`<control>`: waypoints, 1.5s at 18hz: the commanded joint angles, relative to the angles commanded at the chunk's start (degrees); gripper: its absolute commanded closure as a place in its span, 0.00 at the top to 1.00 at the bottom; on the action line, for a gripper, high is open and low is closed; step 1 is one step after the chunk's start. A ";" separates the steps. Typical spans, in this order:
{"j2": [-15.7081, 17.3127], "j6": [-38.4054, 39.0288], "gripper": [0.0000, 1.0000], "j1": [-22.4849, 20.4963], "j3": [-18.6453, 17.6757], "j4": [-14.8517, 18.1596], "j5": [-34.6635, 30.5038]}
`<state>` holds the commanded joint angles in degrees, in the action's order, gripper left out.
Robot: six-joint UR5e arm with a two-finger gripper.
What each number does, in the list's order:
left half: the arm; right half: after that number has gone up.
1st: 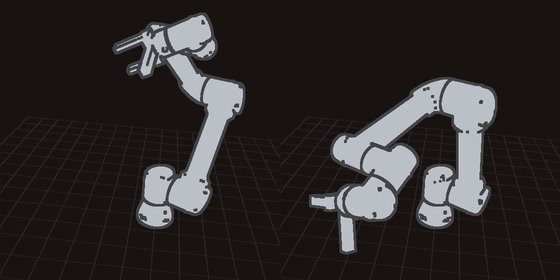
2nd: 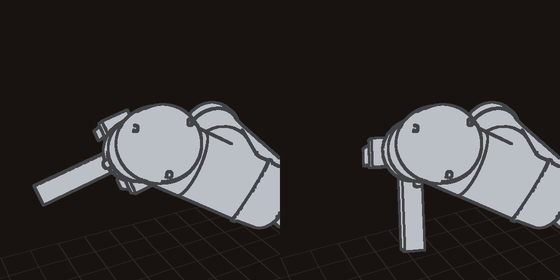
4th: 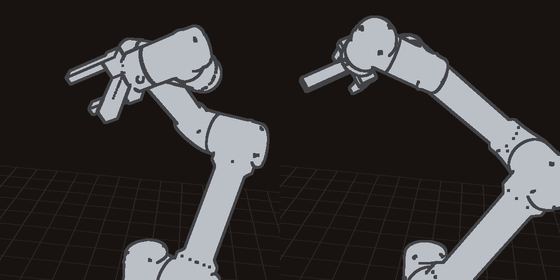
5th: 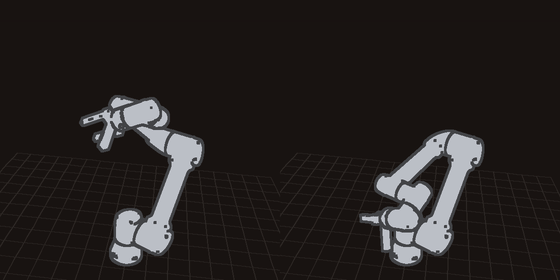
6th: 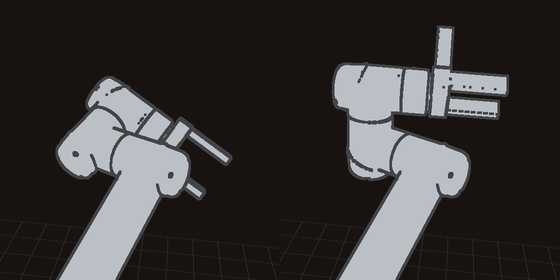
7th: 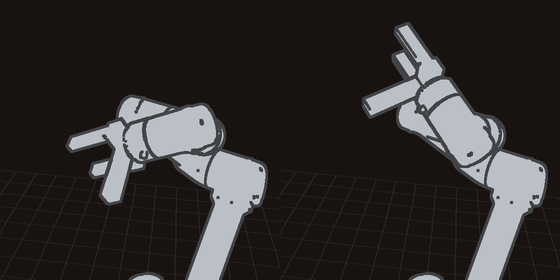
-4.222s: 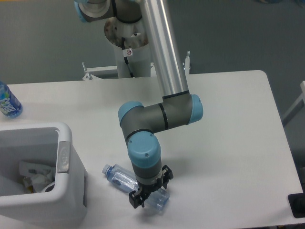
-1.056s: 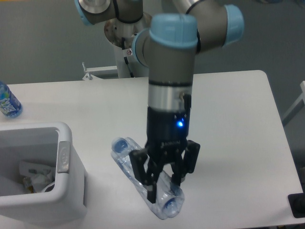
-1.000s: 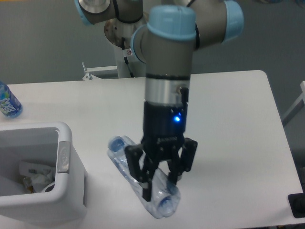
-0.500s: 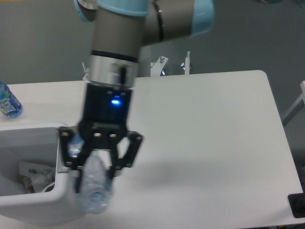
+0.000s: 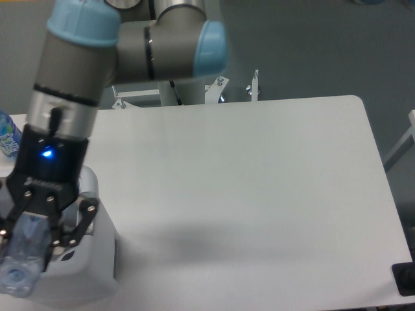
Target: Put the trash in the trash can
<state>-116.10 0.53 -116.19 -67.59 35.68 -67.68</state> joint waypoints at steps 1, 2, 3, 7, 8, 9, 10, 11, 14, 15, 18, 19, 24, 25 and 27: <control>-0.09 0.00 0.56 0.09 -0.17 0.00 0.00; -0.18 -0.09 0.57 0.18 -0.35 0.00 0.00; -0.18 -0.26 0.68 0.27 -0.61 0.00 0.00; 0.52 -1.58 1.00 0.27 -0.79 0.09 -0.09; 0.79 -1.58 1.00 0.18 -0.79 0.09 -0.09; 1.14 -1.58 1.00 0.09 -0.79 0.09 -0.26; 1.49 -1.58 1.00 -0.26 -0.88 0.17 -0.61; 1.93 -1.58 1.00 -0.78 -1.05 0.18 -0.88; 3.60 -1.85 1.00 -3.77 -1.49 0.44 -3.24; 4.12 -1.93 1.00 -4.73 -1.84 0.53 -4.38; 6.93 -4.73 1.00 -7.98 -4.91 0.79 -8.25; 7.99 -6.75 1.00 -9.13 -6.49 0.88 -8.96; 14.57 -24.40 1.00 -15.54 -13.87 4.47 -9.32; 15.98 -28.00 1.00 -17.03 -14.84 6.05 -9.32; 18.44 -36.17 1.00 -19.41 -16.34 11.31 -11.50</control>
<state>-97.66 -35.64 -135.61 -83.93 46.99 -79.17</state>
